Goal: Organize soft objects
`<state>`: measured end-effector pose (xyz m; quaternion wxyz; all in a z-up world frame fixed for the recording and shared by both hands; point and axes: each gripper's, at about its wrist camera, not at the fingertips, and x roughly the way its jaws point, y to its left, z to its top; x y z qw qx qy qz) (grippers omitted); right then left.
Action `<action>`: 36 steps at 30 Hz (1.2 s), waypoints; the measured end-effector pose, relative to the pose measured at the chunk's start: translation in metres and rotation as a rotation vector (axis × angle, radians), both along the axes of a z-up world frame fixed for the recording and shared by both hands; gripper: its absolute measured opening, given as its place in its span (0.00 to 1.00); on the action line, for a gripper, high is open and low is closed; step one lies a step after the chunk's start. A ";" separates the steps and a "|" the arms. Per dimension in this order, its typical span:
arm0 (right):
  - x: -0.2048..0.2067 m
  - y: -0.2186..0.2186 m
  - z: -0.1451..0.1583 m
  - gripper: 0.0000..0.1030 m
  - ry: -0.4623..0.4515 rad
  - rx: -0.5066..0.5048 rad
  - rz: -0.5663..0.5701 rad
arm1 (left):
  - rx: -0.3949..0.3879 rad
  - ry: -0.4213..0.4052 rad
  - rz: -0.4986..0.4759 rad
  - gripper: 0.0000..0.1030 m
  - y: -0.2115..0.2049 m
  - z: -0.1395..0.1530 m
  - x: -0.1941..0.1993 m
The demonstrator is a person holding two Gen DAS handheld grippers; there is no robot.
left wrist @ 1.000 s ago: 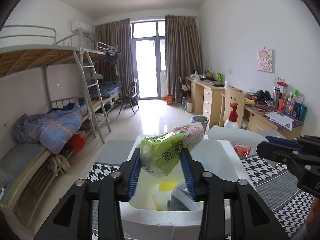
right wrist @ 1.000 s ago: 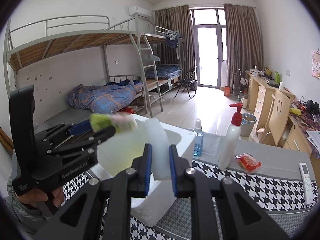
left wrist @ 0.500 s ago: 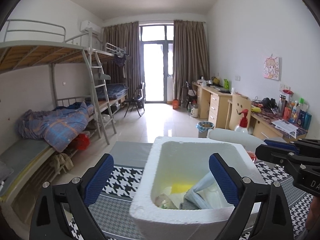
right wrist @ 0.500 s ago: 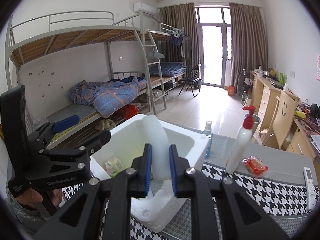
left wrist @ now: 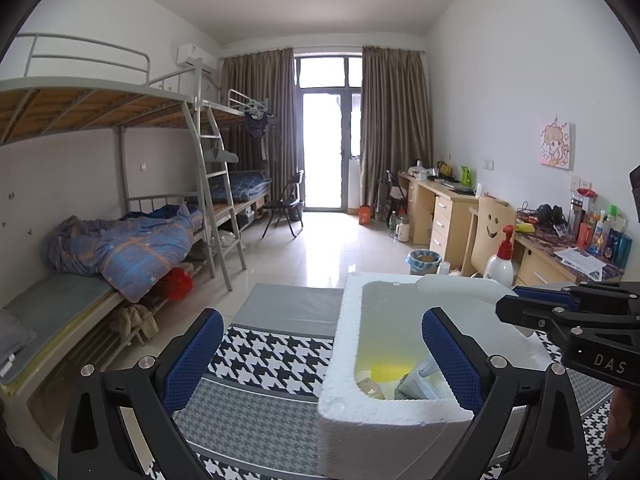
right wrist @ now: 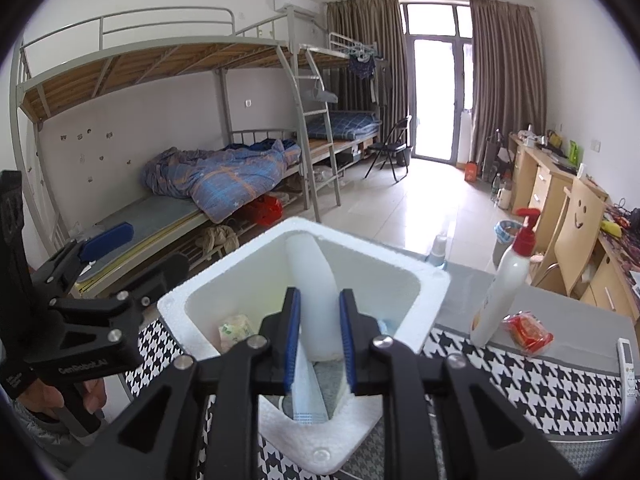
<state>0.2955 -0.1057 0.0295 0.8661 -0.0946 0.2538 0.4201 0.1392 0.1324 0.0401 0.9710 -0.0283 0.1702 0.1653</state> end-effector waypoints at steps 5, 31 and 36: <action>-0.005 0.001 -0.002 0.66 -0.030 0.001 -0.014 | -0.016 0.004 0.004 0.97 0.005 -0.004 -0.001; -0.021 -0.053 0.011 0.99 -0.075 0.093 -0.140 | -0.013 -0.022 -0.072 0.99 -0.022 0.008 -0.020; -0.029 -0.064 0.015 0.99 -0.087 0.103 -0.166 | -0.008 -0.041 -0.092 0.99 -0.032 0.014 -0.029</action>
